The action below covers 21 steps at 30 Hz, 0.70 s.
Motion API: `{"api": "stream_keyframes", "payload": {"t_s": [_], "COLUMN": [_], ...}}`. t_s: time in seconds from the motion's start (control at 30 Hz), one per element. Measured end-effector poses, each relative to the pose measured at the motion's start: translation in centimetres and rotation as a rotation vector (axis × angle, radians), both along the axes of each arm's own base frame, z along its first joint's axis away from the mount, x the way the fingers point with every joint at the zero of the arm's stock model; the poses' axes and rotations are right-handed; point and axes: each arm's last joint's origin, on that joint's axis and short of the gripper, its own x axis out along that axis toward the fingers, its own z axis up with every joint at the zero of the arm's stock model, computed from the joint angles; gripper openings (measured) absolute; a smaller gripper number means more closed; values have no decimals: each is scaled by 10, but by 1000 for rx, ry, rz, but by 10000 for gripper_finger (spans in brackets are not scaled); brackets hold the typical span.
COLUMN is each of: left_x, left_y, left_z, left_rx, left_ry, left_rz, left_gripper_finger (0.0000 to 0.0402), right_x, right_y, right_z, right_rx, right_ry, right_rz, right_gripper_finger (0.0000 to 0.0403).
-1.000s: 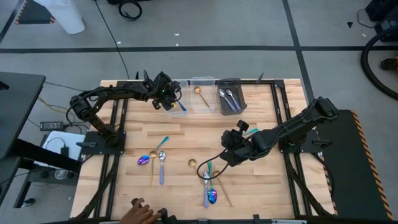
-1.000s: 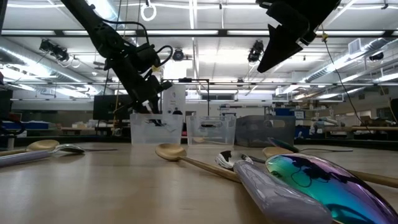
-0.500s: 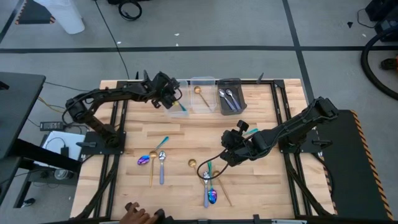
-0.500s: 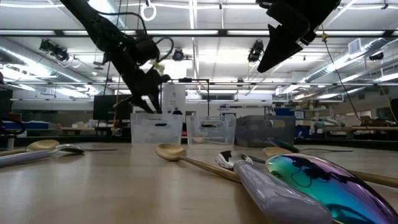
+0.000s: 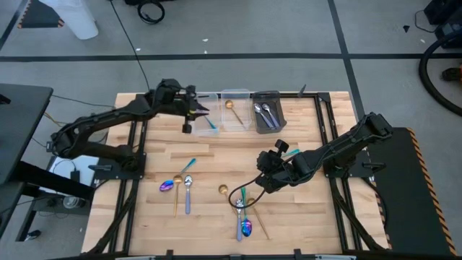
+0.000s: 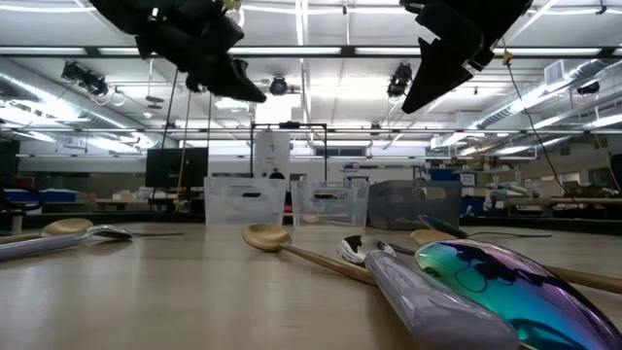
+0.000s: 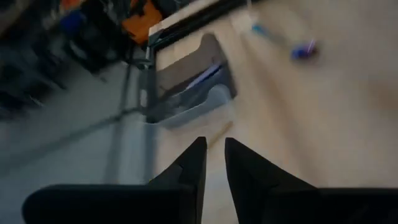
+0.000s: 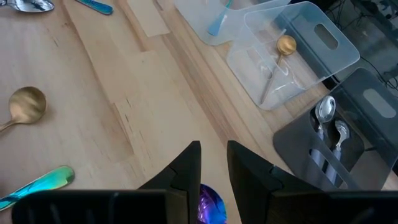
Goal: Sort silverware by color (type)
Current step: Put the blue spoon into the left transparent bin
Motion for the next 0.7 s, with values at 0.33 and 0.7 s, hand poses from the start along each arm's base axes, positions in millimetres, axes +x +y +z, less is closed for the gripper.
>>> {"api": "stream_keyframes", "payload": {"t_s": [0.33,0.7], "left_x": [2,-3], "left_y": [-40,-92], "left_z": [-12,-31], "left_rx": [-621,-858], "left_ry": [124,452], "left_rz": [184,328], "left_gripper_finger": [66,66], "right_x": [0,0], "right_y": [1,1], "right_z": [-1,-1], "right_rx": [12,8], "right_ry": [40,39], "right_rz": [43,41], "right_gripper_finger": [89,89]}}
